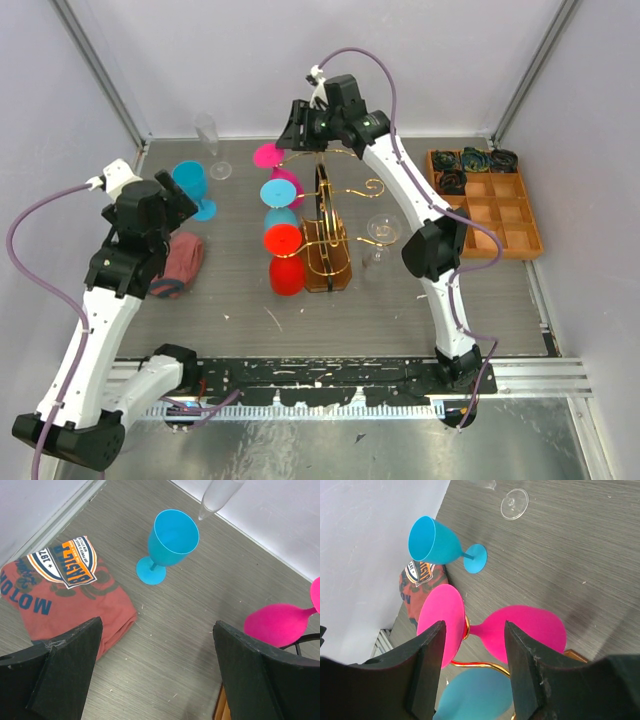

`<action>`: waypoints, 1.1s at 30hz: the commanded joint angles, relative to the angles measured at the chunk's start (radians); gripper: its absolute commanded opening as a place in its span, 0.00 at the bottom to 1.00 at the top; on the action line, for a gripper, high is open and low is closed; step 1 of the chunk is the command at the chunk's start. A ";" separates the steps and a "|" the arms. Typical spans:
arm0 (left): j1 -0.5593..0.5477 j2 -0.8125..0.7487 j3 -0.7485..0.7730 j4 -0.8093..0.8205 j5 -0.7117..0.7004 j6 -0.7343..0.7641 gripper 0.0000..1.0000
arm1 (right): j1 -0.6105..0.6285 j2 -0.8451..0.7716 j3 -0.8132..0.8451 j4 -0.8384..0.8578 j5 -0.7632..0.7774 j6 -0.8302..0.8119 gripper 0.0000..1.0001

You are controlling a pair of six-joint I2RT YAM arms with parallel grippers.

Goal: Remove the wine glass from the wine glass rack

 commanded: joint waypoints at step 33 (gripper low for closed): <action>0.001 -0.008 -0.039 -0.036 -0.013 0.004 0.98 | 0.024 -0.049 -0.022 0.082 -0.158 0.000 0.03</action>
